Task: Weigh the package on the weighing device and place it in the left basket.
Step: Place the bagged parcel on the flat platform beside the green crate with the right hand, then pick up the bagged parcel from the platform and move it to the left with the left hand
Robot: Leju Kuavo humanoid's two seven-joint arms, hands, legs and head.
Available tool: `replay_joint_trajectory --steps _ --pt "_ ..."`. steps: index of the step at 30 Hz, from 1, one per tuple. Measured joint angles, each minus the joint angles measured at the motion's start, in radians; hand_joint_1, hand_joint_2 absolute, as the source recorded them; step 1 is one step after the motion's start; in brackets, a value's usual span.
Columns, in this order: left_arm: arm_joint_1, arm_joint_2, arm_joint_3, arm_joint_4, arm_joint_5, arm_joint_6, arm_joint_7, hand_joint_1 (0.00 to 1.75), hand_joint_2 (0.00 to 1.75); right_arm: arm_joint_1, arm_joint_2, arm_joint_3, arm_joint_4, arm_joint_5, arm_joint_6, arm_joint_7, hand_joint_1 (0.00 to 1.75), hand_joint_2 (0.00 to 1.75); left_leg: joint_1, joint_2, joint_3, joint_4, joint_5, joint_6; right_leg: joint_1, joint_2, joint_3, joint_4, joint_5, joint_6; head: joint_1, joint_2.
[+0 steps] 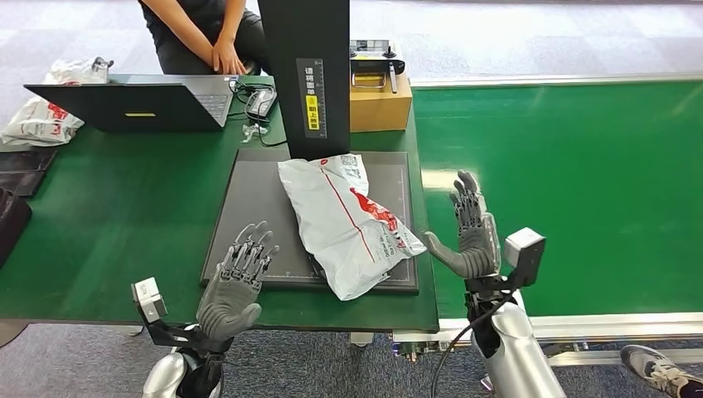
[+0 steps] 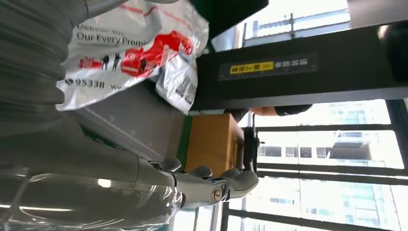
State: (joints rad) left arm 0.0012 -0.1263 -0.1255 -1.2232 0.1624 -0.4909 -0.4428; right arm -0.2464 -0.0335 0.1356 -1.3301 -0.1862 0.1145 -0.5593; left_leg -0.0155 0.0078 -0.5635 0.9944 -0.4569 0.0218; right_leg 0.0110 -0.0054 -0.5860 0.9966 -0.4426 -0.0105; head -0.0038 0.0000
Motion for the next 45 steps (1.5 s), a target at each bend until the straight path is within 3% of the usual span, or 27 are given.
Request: replay_joint_trajectory --steps 6,11,17,22,26,29,34,39,45 --pt "0.007 -0.002 0.001 -0.003 0.019 0.003 0.01 0.0 1.75 0.122 0.013 -0.074 -0.079 -0.077 0.132 0.024 0.0 1.75 0.0 0.0 0.0 0.0 0.0 0.0 0.0 0.0 0.0 0.0 0.0 0.0 0.0 0.0" --pt "-0.004 -0.004 -0.004 -0.003 -0.028 0.037 0.008 0.0 1.75 0.218 0.04 -0.097 -0.115 -0.021 0.172 0.034 0.0 1.75 0.0 0.0 0.0 0.0 0.0 0.0 0.0 0.0 0.0 0.0 0.0 0.0 0.0 0.0" --pt "-0.029 -0.01 -0.028 -0.002 -0.067 0.048 -0.006 0.0 1.75 0.287 0.075 -0.095 -0.12 0.141 0.081 0.037 0.0 1.75 0.0 0.0 0.0 0.0 0.0 0.0 0.0 0.0 0.0 0.0 0.0 0.0 0.0 0.0" --pt "-0.034 -0.013 -0.04 -0.002 -0.088 0.058 -0.01 0.0 1.75 0.301 0.087 -0.094 -0.12 0.164 0.063 0.043 0.0 1.75 0.0 0.0 0.0 0.0 0.0 0.0 0.0 0.0 0.0 0.0 0.0 0.0 0.0 0.0" --pt "-0.056 -0.013 -0.063 -0.001 -0.202 0.114 -0.01 0.0 1.75 0.308 0.09 -0.087 -0.113 0.206 0.048 0.082 0.0 1.75 0.0 0.0 0.0 0.0 0.0 0.0 0.0 0.0 0.0 0.0 0.0 0.0 0.0 0.0" --pt "-0.114 -0.013 -0.093 0.013 -0.316 0.187 0.001 0.0 1.75 0.314 0.09 -0.07 -0.092 0.228 0.046 0.102 0.0 1.75 0.0 0.0 0.0 0.0 0.0 0.0 0.0 0.0 0.0 0.0 0.0 0.0 0.0 0.0" --pt "-0.284 -0.016 -0.143 0.14 -0.407 0.28 0.023 0.0 1.75 0.316 0.09 -0.032 -0.044 0.253 0.065 0.15 0.0 1.75 0.0 0.0 0.001 0.0 0.001 -0.001 0.0 0.0 0.0 0.0 0.001 -0.001 0.0 0.0" --pt "-0.457 -0.036 -0.152 0.333 -0.39 0.281 0.019 0.0 1.75 0.288 0.089 0.001 0.023 0.259 0.075 0.164 0.0 1.75 0.0 0.005 0.002 0.0 0.001 -0.001 0.001 0.005 0.001 0.0 0.003 -0.003 0.0 0.0" --pt "-0.529 -0.054 -0.16 0.443 -0.39 0.285 0.013 0.0 1.75 0.269 0.089 0.012 0.055 0.259 0.074 0.162 0.0 1.75 0.0 0.011 0.005 0.0 0.0 -0.002 0.001 0.011 0.001 0.0 0.004 -0.004 0.0 0.0"
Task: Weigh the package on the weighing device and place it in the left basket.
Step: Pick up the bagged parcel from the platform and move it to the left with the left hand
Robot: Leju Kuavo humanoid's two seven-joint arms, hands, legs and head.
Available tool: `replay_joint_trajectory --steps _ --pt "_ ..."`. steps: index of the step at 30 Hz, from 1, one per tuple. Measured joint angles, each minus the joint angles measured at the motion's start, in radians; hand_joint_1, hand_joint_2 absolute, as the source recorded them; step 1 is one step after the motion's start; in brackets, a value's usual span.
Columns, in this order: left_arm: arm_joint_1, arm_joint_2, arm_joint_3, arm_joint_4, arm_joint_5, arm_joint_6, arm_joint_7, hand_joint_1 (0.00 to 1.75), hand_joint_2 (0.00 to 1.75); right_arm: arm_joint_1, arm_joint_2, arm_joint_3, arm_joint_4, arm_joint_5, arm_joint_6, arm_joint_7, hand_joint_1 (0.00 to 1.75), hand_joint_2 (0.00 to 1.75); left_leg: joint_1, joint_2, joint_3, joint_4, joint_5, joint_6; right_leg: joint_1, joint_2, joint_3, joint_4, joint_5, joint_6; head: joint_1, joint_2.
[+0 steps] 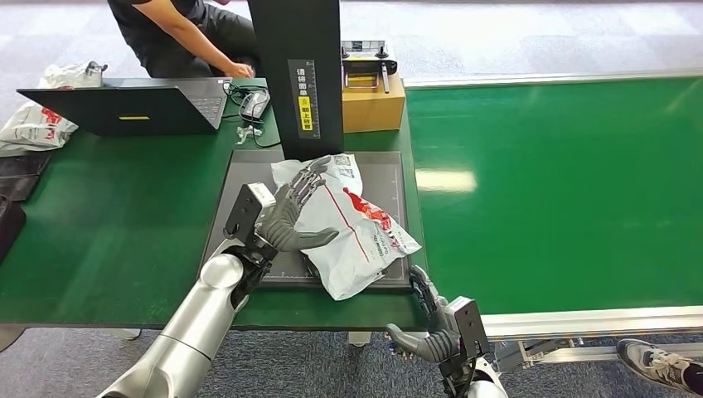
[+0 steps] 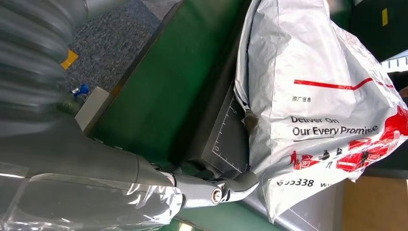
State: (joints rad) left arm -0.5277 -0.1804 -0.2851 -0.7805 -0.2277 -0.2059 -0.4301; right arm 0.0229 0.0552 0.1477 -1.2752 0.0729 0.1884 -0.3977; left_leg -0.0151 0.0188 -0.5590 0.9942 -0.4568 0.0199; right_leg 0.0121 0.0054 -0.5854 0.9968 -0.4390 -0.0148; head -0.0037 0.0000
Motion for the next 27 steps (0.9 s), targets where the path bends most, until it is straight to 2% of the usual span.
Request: replay_joint_trajectory --steps 11,16,20,27 --pt "-0.034 -0.017 -0.016 0.06 -0.034 0.018 0.014 0.0 1.75 -0.009 0.0 0.008 0.012 -0.008 -0.012 0.0 0.0 1.75 0.003 0.0 0.0 0.0 0.002 -0.004 0.003 0.0 0.0 0.0 0.002 -0.004 0.0 0.0" --pt "-0.084 -0.037 -0.071 0.116 -0.167 0.107 0.119 0.0 1.75 0.007 0.0 0.009 -0.01 -0.013 -0.05 -0.001 0.0 1.75 0.004 0.0 0.0 0.0 0.002 -0.004 0.003 -0.001 0.0 0.0 0.002 -0.004 0.0 0.0" --pt "-0.106 -0.042 -0.115 0.169 -0.258 0.165 0.199 0.0 1.75 0.039 0.0 -0.017 -0.085 0.014 -0.1 -0.024 0.0 1.75 0.003 -0.001 -0.002 0.0 0.002 -0.004 0.003 -0.001 -0.002 0.0 0.002 -0.004 0.0 0.0" --pt "-0.115 -0.033 -0.196 0.24 -0.459 0.23 0.299 0.0 1.75 0.089 0.005 -0.169 -0.333 0.032 -0.152 -0.121 0.0 1.75 0.002 -0.003 -0.004 0.0 0.002 -0.003 0.001 -0.003 -0.003 0.0 0.001 -0.002 0.0 0.0"
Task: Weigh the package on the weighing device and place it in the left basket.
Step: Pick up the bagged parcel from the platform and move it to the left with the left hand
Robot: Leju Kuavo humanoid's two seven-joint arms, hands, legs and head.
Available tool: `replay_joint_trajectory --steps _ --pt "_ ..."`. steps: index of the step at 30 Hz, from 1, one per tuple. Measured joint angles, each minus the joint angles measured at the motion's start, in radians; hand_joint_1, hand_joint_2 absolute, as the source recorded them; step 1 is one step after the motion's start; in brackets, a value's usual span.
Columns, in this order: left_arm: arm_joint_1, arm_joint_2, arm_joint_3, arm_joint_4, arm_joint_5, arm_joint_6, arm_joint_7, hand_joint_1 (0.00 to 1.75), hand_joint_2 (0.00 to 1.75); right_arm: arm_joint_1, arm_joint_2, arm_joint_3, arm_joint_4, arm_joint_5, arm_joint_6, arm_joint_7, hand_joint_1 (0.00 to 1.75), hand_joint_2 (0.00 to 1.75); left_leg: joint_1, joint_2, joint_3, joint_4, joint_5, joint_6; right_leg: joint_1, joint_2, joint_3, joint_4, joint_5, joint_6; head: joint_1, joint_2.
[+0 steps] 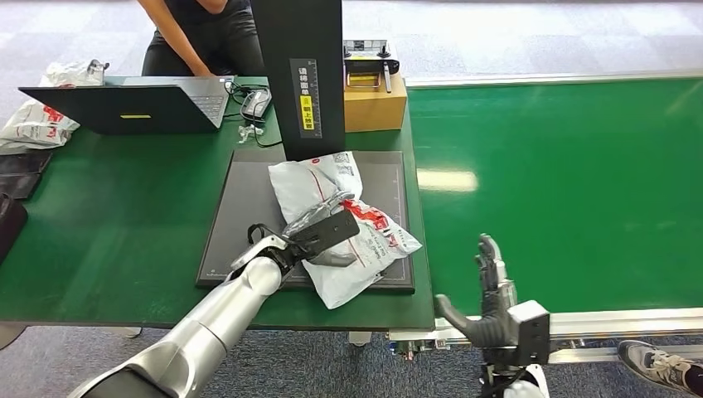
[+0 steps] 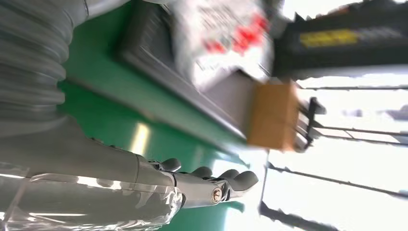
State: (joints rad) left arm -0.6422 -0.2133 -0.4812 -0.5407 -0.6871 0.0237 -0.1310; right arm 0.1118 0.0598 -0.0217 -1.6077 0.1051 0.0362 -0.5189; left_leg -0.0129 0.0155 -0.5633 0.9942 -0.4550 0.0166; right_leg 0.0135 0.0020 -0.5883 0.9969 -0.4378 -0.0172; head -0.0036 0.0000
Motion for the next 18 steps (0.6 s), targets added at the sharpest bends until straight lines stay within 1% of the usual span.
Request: replay_joint_trajectory --steps 5,9,11,13,15,18 --pt "-0.004 0.008 -0.039 0.025 -0.085 0.017 0.053 0.0 1.75 0.027 0.011 -0.079 -0.15 0.007 -0.003 -0.032 0.0 1.75 0.0 -0.001 0.0 0.0 0.0 0.0 0.0 -0.001 0.0 0.0 -0.001 0.001 0.0 0.0" --pt "-0.009 0.01 -0.053 0.034 -0.177 0.032 0.139 0.02 1.75 0.043 0.02 -0.112 -0.229 0.026 -0.025 -0.059 0.0 1.75 0.0 -0.001 0.001 0.0 0.0 0.0 0.0 -0.001 0.001 0.0 -0.001 0.001 0.0 0.0" --pt "-0.011 0.011 -0.06 0.037 -0.222 0.045 0.177 0.88 1.75 0.047 0.023 -0.121 -0.261 0.03 -0.029 -0.064 0.0 1.75 0.0 -0.001 0.002 0.0 0.0 0.0 0.0 -0.001 0.002 0.0 -0.001 0.001 0.0 0.0" --pt "-0.01 0.012 -0.061 0.039 -0.243 0.054 0.191 1.73 1.75 0.048 0.024 -0.124 -0.281 0.034 -0.028 -0.063 0.0 1.75 0.0 -0.001 0.003 -0.001 0.0 0.0 0.0 -0.001 0.004 0.0 -0.001 0.001 0.0 0.0" --pt "-0.008 0.013 -0.059 0.04 -0.252 0.074 0.185 1.75 1.75 0.049 0.026 -0.125 -0.289 0.036 -0.027 -0.06 0.0 1.75 0.0 -0.001 0.003 -0.001 0.0 0.0 0.0 -0.001 0.005 0.0 -0.001 0.001 0.0 0.0" --pt "0.003 0.015 -0.047 0.04 -0.272 0.135 0.158 1.75 1.75 0.049 0.03 -0.125 -0.29 0.025 -0.024 -0.053 0.0 1.75 0.0 -0.001 0.003 -0.001 0.0 0.0 0.0 -0.001 0.005 0.0 -0.001 0.001 0.0 0.0"
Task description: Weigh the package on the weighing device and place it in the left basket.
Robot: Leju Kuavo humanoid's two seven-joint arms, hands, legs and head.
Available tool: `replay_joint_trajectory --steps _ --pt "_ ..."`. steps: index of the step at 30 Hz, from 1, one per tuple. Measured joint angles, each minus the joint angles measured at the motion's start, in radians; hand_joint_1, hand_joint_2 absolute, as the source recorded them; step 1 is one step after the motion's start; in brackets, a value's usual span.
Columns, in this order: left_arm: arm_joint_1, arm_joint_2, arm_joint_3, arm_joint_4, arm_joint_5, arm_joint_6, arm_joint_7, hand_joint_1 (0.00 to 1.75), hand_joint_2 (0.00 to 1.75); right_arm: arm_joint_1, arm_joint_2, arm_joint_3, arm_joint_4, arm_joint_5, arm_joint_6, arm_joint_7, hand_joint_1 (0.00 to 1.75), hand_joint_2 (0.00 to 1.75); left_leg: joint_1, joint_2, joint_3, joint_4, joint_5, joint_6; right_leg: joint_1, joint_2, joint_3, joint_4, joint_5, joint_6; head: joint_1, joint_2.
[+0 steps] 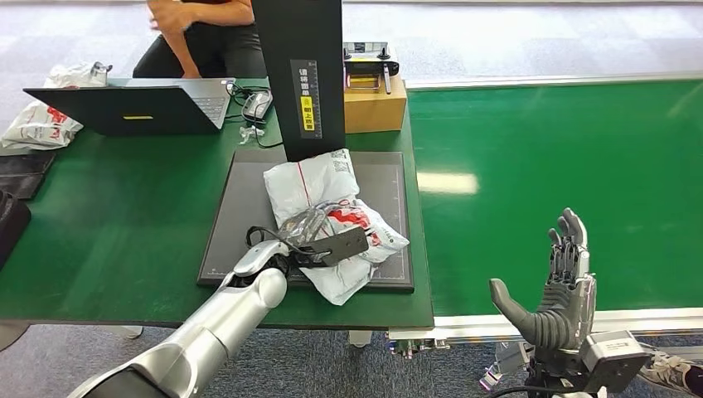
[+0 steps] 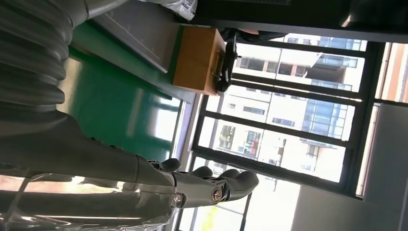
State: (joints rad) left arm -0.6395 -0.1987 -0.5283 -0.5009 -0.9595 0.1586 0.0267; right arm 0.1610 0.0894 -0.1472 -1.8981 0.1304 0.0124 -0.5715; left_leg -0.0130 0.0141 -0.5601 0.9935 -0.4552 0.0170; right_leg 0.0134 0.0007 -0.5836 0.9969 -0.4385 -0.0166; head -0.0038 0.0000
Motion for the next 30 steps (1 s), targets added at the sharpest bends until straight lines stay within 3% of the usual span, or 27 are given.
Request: replay_joint_trajectory --steps 16,30 --pt "0.05 0.035 0.124 -0.007 -0.058 0.169 -0.065 1.75 1.75 0.001 0.015 -0.005 0.006 -0.034 0.018 0.016 0.0 1.75 0.0 0.0 0.0 0.0 0.001 -0.001 0.0 0.0 0.0 0.0 0.0 -0.001 0.0 0.0" --pt "0.189 0.167 0.451 -0.175 -0.129 0.363 -0.088 1.75 1.75 0.018 0.026 -0.029 0.02 -0.036 0.025 0.016 0.0 1.75 0.001 0.001 0.0 -0.003 0.002 -0.004 0.002 0.001 -0.003 0.0 0.001 -0.003 0.0 0.0"
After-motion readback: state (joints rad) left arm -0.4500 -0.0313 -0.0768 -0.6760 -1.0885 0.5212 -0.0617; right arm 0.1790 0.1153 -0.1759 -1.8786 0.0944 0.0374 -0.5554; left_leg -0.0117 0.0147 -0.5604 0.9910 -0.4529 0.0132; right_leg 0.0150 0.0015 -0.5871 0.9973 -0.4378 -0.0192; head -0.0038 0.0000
